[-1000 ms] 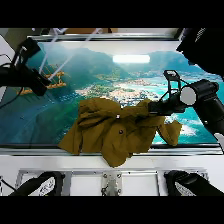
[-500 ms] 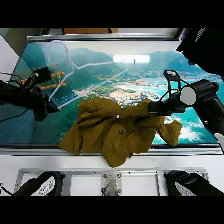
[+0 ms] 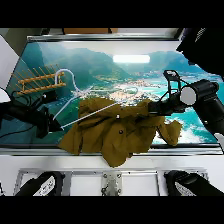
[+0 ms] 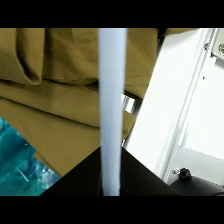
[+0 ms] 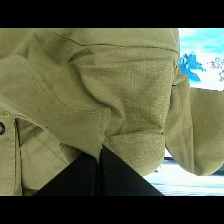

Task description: Fold the clothes and pants, and hang the long-sleeved shirts on hangers.

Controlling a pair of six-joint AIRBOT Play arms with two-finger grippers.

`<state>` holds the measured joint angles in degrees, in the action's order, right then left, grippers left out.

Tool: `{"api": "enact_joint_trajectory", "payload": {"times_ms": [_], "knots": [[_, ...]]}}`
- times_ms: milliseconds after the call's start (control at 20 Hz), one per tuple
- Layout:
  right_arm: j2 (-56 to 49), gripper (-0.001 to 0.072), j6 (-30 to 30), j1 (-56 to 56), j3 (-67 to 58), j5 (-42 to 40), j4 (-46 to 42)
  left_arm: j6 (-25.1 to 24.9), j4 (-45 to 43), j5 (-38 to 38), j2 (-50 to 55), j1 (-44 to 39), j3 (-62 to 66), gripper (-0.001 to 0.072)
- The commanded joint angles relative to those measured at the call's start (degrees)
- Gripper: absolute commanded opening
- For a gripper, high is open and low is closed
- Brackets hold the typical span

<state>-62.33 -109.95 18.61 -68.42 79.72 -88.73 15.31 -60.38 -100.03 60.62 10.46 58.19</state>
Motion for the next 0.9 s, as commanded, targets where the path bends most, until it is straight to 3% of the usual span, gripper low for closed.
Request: {"api": "enact_joint_trajectory", "payload": {"times_ms": [0, 350, 850], "knots": [[0.0, 0.0016, 0.0, 0.0, 0.0, 0.0, 0.0, -0.5, -0.1, 2.4, -2.5, -0.7, -5.6, 0.0012], [0.0, 0.0016, 0.0, 0.0, 0.0, 0.0, 0.0, -0.1, -0.1, 4.9, -3.1, -10.0, -11.0, 0.0012], [0.0, 0.0016, 0.0, 0.0, 0.0, 0.0, 0.0, 1.1, 0.0, 11.7, 11.1, -15.7, -4.5, 0.0012]]}}
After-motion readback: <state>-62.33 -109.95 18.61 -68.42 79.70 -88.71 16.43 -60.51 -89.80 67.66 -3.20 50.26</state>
